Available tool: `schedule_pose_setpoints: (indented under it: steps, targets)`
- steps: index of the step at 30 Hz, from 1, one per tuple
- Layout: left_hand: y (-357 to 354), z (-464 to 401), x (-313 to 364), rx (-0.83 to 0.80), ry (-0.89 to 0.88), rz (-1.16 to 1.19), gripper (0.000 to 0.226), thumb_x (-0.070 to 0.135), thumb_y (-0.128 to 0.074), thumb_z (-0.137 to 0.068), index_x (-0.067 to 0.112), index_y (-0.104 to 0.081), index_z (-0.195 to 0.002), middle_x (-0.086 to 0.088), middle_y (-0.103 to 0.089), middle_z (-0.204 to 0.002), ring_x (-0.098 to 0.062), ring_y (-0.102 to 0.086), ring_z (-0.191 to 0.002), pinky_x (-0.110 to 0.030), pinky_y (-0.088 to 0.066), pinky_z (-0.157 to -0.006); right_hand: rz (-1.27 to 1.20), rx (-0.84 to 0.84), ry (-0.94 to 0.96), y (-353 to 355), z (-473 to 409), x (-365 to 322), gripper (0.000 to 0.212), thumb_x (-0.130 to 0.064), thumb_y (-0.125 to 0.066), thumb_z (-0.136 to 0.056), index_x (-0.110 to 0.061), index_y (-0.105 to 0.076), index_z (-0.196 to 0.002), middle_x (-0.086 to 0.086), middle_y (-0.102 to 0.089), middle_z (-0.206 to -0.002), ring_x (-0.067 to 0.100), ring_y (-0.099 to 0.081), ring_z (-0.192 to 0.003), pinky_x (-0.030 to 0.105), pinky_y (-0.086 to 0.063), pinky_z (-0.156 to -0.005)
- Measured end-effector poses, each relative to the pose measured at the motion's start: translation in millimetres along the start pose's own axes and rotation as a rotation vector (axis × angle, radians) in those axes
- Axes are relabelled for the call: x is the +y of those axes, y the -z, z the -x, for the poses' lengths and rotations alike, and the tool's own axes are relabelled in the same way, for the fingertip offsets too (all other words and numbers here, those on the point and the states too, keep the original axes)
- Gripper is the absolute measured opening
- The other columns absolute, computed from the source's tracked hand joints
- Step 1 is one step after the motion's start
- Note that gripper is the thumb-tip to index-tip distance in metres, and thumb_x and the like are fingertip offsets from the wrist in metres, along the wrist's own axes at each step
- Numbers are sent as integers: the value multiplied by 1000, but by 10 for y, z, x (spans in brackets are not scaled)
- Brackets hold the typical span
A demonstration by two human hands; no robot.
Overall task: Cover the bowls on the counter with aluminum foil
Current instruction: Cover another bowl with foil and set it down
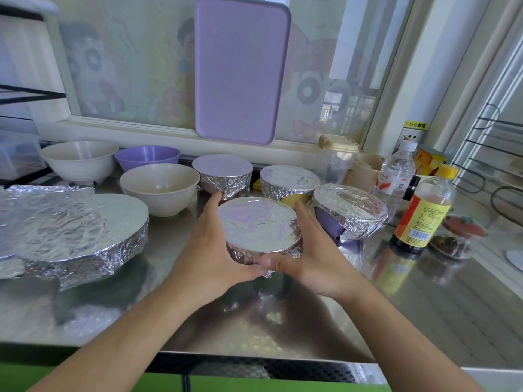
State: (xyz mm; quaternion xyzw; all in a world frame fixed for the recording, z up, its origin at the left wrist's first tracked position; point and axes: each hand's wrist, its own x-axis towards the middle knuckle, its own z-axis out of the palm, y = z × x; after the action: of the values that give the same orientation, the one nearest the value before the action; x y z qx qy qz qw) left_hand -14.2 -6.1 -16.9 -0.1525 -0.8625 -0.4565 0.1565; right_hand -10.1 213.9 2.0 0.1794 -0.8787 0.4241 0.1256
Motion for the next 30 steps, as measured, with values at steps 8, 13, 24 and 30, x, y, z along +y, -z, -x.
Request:
schedule_pose_setpoints:
  steps: [8, 13, 24, 30]
  targets:
    - [84, -14, -39, -111, 84, 88, 137, 64, -100, -44, 46, -13, -148, 30, -43, -147, 4, -44, -136, -21, -41, -110, 6, 23, 3, -43, 155, -33, 86, -63, -86, -77, -42, -42, -147, -15, -53, -147, 7, -47, -142, 40, -44, -116]
    - [132, -20, -65, -133, 191, 110, 166, 64, -92, -35, 35, 8, -164, 16, -13, -167, -10, -24, -153, -42, -29, -126, 10, 45, -81, 124, 168, -101, 76, -60, -71, -84, -39, -44, -151, -15, -50, -150, 7, -42, -144, 40, -35, -121]
    - [58, 30, -15, -53, 169, 198, 163, 67, -96, -35, 37, 0, -164, 22, -32, -158, -2, -33, -147, -41, -32, -125, -292, -50, -94, -2, 143, -79, 42, -25, -61, -104, -30, -57, -145, -7, -65, -143, 14, -57, -138, 48, -40, -118]
    - [123, 9, -131, -115, 186, 290, 165, 71, -99, -32, 44, -1, -162, 27, -39, -155, 1, -40, -144, -41, -34, -124, -110, 1, -59, 2, 172, 69, 72, -49, -80, -87, -39, -49, -151, -7, -58, -148, 18, -50, -143, 52, -42, -117]
